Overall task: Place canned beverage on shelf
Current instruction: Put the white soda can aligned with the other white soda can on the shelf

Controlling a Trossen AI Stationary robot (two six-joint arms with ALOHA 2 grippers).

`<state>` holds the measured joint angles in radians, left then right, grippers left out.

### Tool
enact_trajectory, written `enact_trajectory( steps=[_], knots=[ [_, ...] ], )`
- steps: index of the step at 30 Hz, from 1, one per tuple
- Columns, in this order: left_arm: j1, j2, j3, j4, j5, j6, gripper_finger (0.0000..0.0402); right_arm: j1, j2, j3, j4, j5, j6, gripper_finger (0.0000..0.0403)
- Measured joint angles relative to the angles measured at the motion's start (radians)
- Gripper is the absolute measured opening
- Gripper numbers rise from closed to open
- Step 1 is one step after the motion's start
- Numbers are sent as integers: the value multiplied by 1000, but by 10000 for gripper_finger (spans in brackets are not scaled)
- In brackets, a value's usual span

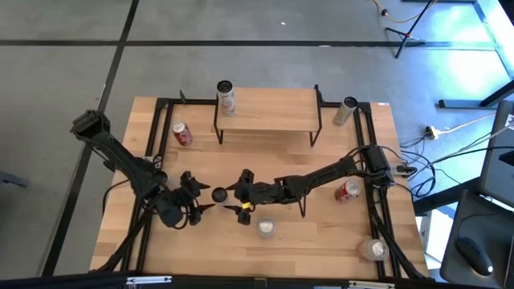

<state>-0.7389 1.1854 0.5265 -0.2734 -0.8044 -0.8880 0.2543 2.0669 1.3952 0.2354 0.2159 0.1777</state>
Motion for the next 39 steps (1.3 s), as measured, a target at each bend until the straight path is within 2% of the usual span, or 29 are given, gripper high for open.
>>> enact_trajectory(
  steps=[9,29,39],
  knots=[
    [38,0,0,-8,-6,2,318,-2,45,0,85,12,-1,296],
    [39,0,0,-28,8,8,318,-28,77,-1,179,2,0,296],
    [31,0,-1,-3,104,14,318,-26,77,0,224,24,-1,296]
  ],
)
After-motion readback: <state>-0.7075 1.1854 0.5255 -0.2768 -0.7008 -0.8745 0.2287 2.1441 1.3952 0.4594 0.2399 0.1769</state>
